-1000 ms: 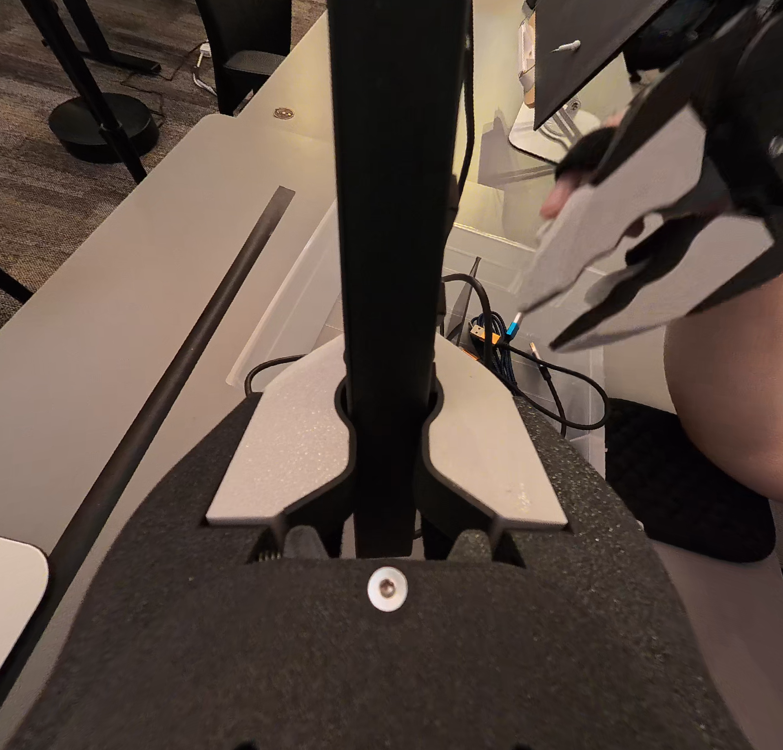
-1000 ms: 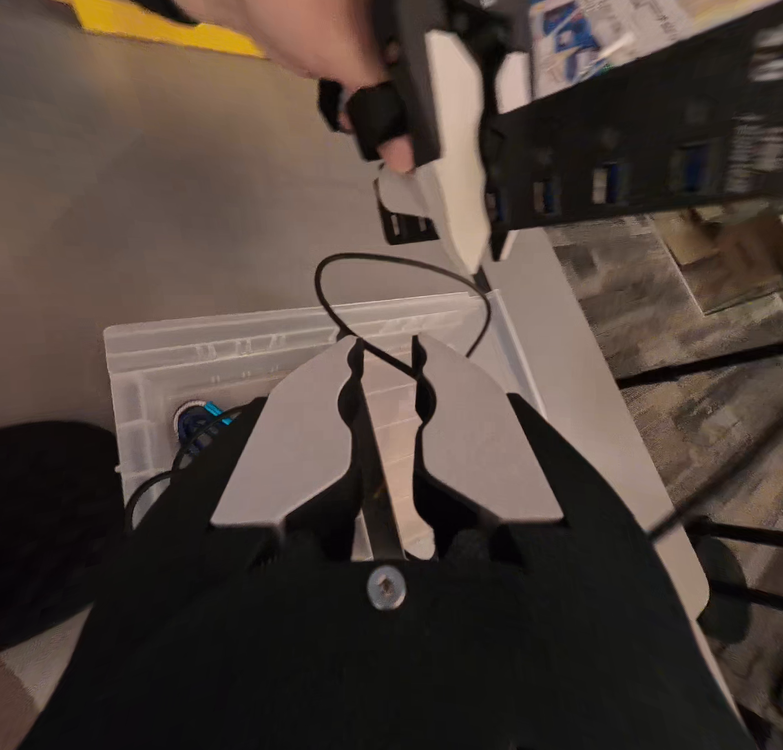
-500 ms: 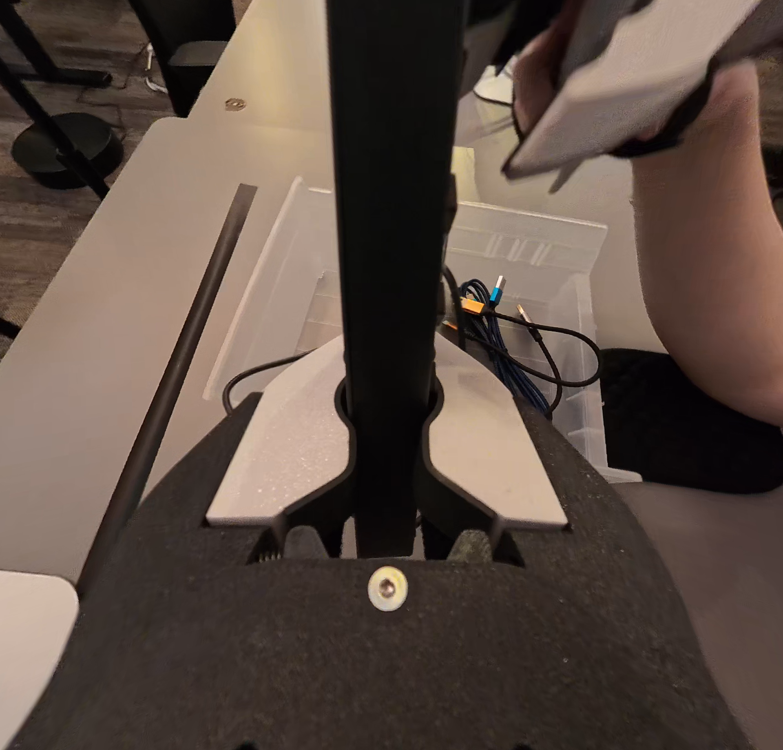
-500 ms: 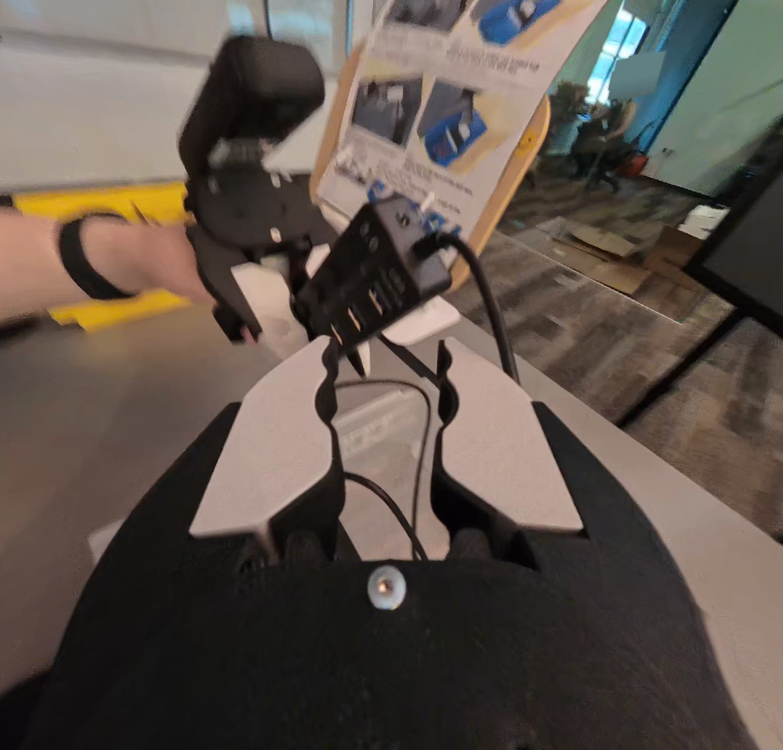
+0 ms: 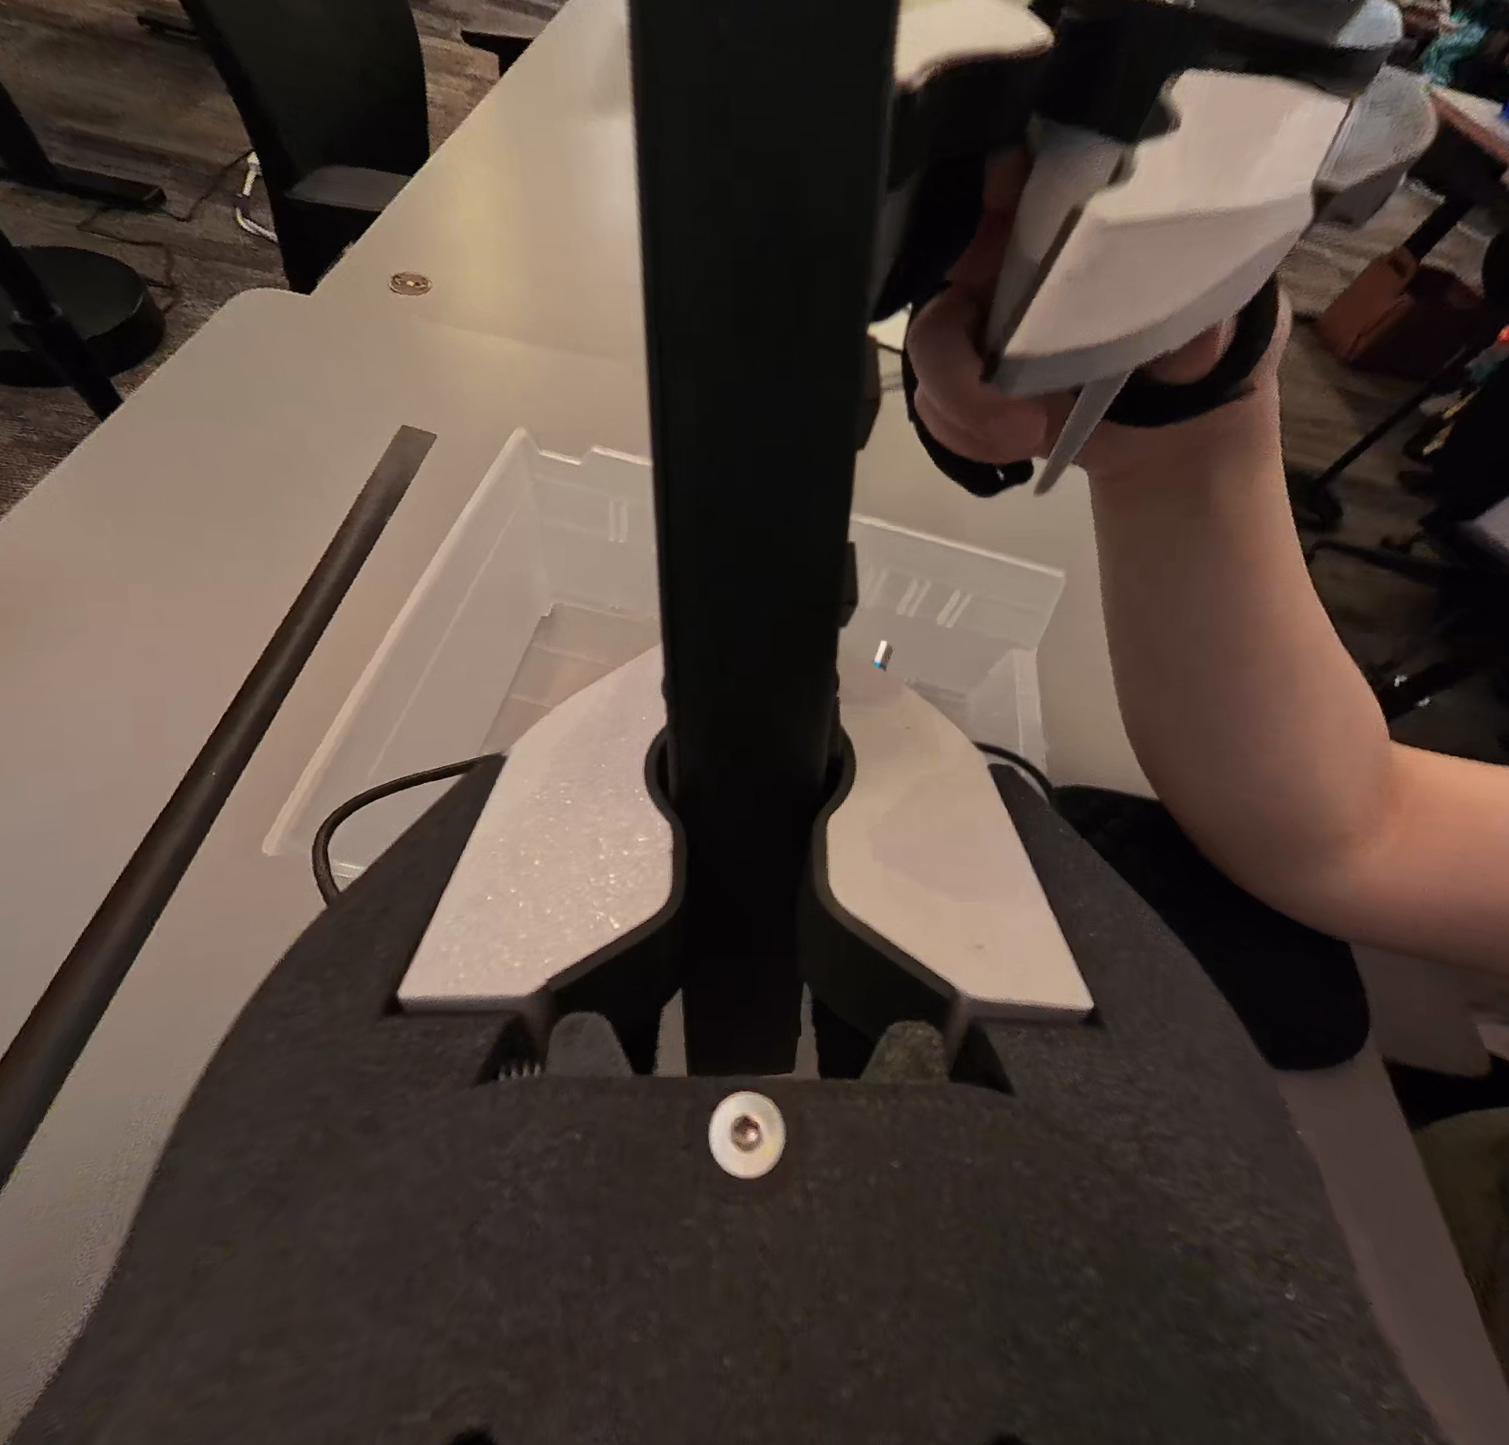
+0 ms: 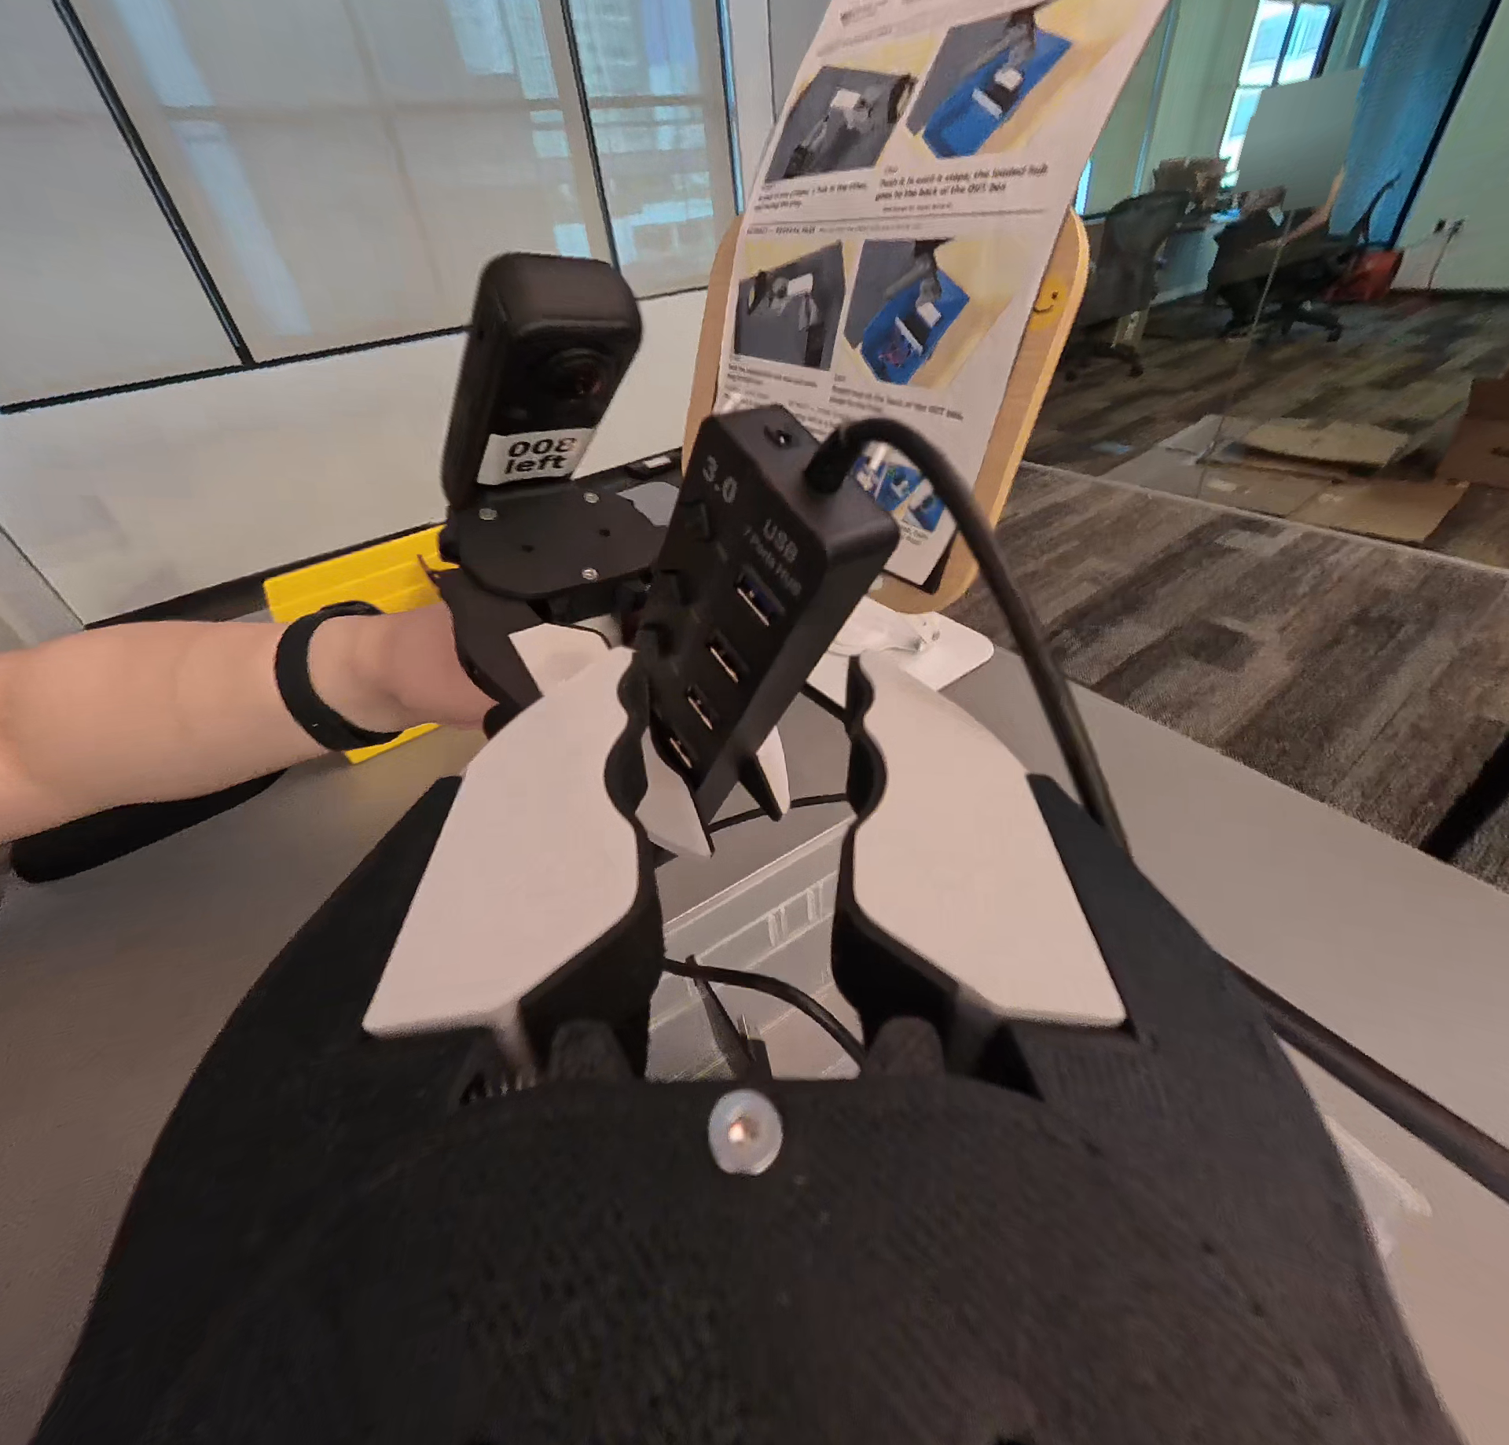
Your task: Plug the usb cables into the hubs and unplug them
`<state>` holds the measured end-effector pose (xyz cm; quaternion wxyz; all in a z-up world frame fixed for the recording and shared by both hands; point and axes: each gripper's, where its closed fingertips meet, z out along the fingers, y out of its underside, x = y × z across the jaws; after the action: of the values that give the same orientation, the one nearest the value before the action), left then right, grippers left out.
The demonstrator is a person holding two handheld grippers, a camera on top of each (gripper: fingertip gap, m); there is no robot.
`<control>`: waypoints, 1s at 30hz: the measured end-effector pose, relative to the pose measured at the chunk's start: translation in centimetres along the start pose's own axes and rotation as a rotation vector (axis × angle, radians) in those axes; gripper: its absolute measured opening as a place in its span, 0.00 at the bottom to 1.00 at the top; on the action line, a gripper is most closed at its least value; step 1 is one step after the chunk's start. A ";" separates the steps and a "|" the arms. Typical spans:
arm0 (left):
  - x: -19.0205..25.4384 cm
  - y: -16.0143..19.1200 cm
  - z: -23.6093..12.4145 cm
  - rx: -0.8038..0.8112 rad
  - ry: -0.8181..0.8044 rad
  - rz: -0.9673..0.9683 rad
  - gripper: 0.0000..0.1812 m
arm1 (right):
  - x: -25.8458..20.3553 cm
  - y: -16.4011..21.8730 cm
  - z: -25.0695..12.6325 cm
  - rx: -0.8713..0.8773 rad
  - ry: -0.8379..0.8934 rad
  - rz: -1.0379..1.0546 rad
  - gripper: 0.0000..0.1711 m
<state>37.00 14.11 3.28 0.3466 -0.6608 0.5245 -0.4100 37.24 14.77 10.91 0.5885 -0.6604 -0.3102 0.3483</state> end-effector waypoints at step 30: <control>4.1 3.4 -11.4 0.230 -0.068 0.043 0.20 | 7.7 13.3 1.9 -0.881 0.292 -0.189 0.18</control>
<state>25.75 9.04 5.80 0.4461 -0.6189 0.4761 -0.4373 40.01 20.67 -3.14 0.3188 -0.8581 -0.4014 0.0320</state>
